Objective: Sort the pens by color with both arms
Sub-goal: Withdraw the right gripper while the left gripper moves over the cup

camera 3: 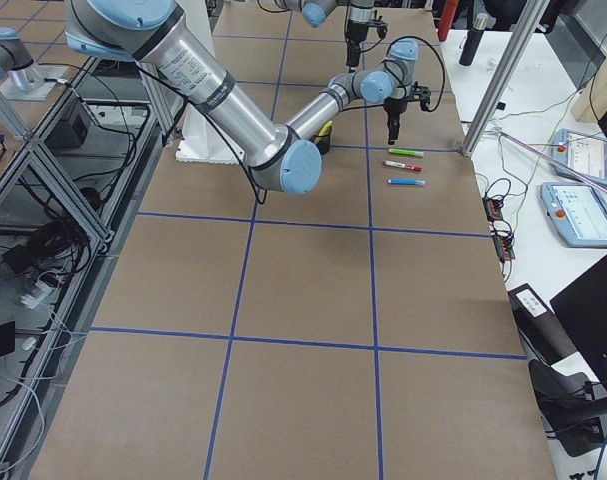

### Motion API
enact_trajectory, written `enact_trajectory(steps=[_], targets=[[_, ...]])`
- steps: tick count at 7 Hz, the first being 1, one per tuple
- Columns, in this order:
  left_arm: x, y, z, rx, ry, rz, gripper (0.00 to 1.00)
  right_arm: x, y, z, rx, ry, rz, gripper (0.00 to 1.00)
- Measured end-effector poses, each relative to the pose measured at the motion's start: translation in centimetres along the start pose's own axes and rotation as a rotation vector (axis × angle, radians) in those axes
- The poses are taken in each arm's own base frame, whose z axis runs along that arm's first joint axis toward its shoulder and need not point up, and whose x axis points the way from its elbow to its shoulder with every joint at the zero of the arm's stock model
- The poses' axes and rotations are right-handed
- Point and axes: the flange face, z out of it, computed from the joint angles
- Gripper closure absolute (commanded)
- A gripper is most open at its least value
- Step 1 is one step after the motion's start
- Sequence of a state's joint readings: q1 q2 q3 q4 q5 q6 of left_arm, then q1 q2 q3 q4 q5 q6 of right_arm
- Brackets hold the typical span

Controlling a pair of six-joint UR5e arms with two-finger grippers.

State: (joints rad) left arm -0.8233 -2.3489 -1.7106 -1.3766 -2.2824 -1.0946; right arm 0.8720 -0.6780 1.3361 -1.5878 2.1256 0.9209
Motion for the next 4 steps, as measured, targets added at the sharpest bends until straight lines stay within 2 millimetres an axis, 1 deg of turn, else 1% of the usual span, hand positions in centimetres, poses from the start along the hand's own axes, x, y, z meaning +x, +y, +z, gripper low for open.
enact_trajectory(steps=[1, 2, 3, 4], targets=[[2.0, 0.2, 1.2, -0.019, -0.009, -0.053, 0.00, 2.4, 0.5, -1.0, -0.047, 0.020, -0.025, 0.00], [3.6, 0.7, 2.6, -0.038, -0.020, -0.093, 0.00, 4.2, 1.3, -2.4, -0.099, 0.060, -0.058, 0.00], [4.8, 1.5, 4.0, -0.049, -0.034, -0.126, 0.00, 5.8, 2.4, -3.7, -0.154, 0.104, -0.099, 0.00], [5.8, 2.3, 5.5, -0.052, -0.052, -0.148, 0.00, 7.7, 3.8, -4.5, -0.190, 0.129, -0.130, 0.00]])
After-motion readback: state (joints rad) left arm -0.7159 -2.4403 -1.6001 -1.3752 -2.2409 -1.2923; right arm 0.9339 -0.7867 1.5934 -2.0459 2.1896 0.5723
